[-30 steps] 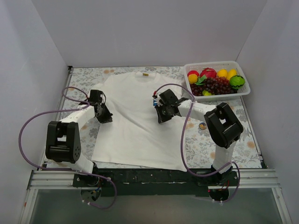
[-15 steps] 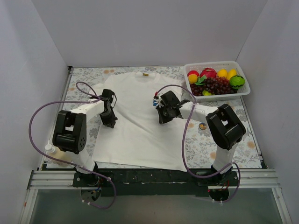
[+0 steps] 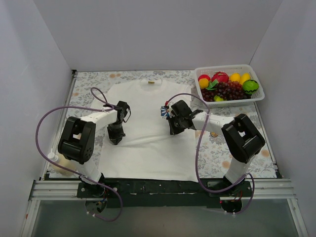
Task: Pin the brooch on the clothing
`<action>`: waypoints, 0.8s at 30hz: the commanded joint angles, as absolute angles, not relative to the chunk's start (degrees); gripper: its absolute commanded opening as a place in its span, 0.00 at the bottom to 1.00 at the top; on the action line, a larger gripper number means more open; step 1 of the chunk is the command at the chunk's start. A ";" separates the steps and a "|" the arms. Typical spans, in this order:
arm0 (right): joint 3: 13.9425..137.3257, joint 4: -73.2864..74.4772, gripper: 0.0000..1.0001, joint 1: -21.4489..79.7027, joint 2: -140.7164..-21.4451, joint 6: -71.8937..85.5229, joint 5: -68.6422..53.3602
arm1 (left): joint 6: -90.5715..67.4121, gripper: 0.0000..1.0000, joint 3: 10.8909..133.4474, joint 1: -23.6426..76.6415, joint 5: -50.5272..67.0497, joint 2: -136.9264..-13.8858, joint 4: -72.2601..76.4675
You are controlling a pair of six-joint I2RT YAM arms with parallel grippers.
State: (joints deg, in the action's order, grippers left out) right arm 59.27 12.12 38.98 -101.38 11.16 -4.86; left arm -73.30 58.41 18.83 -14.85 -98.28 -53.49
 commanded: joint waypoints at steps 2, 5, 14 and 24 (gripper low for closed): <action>54.94 20.92 0.02 40.43 -101.34 11.42 -3.52 | -75.32 0.00 53.61 20.30 -17.23 -100.55 -60.91; 54.58 20.74 0.03 40.61 -101.16 11.60 -2.90 | -75.50 0.00 53.79 20.30 -18.28 -100.72 -61.00; 63.35 21.97 0.09 40.52 -98.88 11.16 1.04 | -73.13 0.00 63.62 20.30 -22.32 -102.40 -60.73; 68.47 21.54 0.12 37.72 -89.48 11.95 0.44 | -64.79 0.47 75.94 20.39 -8.46 -91.51 -50.29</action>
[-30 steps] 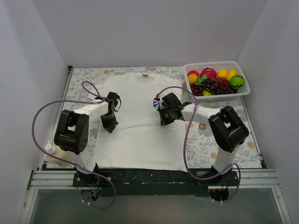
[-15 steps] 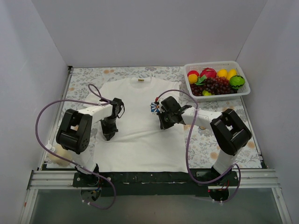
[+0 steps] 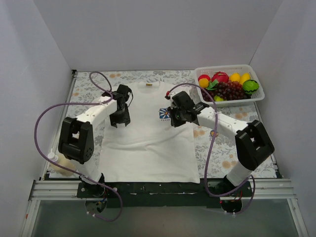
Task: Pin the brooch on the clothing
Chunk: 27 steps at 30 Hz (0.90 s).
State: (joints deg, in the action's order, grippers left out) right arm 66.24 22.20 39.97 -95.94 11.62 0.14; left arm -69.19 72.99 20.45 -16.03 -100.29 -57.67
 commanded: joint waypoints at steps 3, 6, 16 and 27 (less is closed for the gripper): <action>63.84 17.15 0.13 33.34 -84.91 13.70 -6.13 | -63.81 0.71 74.54 20.39 -0.83 -85.62 -42.91; 56.55 9.86 0.18 26.05 -80.26 17.13 -18.51 | -63.81 0.96 71.46 20.39 5.42 -80.17 -35.88; 43.68 -0.71 0.95 17.58 -63.73 19.86 -22.42 | -66.27 0.98 62.58 20.30 27.93 -73.74 -17.41; 47.46 7.20 0.95 17.58 -63.89 17.49 -13.98 | -65.65 0.98 62.75 20.30 28.39 -74.18 -15.12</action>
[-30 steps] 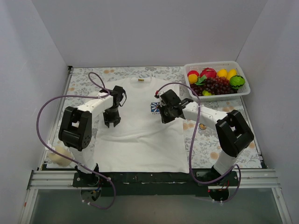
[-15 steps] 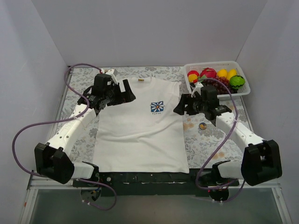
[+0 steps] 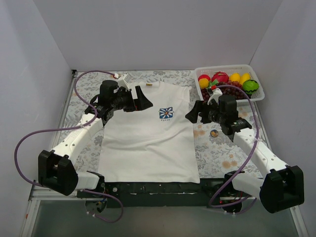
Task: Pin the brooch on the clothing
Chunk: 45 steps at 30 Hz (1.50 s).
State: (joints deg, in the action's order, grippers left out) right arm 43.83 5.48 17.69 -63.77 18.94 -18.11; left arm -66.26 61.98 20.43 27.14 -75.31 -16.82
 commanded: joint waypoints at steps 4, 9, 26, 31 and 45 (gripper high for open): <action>47.72 10.10 0.93 17.58 -64.16 17.49 -7.06 | -65.74 0.98 62.49 20.30 28.30 -75.14 -15.21; 48.25 15.80 0.89 17.58 -67.05 17.84 3.76 | -65.39 0.98 61.79 20.30 28.83 -76.55 -15.29; 44.74 21.26 0.78 11.17 -77.69 21.71 11.69 | -65.65 0.98 55.55 20.30 29.27 -77.60 -12.66; 43.25 19.96 0.76 9.58 -80.95 21.53 10.82 | -65.83 0.98 55.37 20.30 29.62 -78.13 -12.66; 41.75 17.93 0.66 7.38 -85.34 20.39 8.00 | -66.27 0.98 55.90 20.30 29.71 -79.89 -13.18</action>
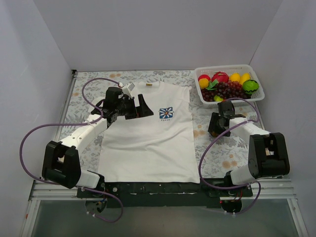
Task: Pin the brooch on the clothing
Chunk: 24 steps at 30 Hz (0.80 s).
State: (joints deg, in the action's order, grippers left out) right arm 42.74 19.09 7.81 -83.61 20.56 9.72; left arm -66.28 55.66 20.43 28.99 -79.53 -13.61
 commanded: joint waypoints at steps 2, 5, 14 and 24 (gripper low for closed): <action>41.31 17.32 0.65 7.47 -85.60 20.48 7.65 | -66.36 0.98 56.16 20.30 29.71 -79.98 -13.45; 41.40 17.23 0.57 7.38 -86.22 20.65 6.51 | -66.36 0.98 56.43 20.30 29.79 -80.16 -13.62; 40.87 17.84 0.38 7.38 -86.31 20.39 4.83 | -66.27 0.98 56.69 20.30 29.09 -80.24 -14.15; 43.33 18.81 0.34 7.47 -83.41 19.34 3.60 | -66.09 0.98 57.57 20.30 28.92 -80.86 -14.77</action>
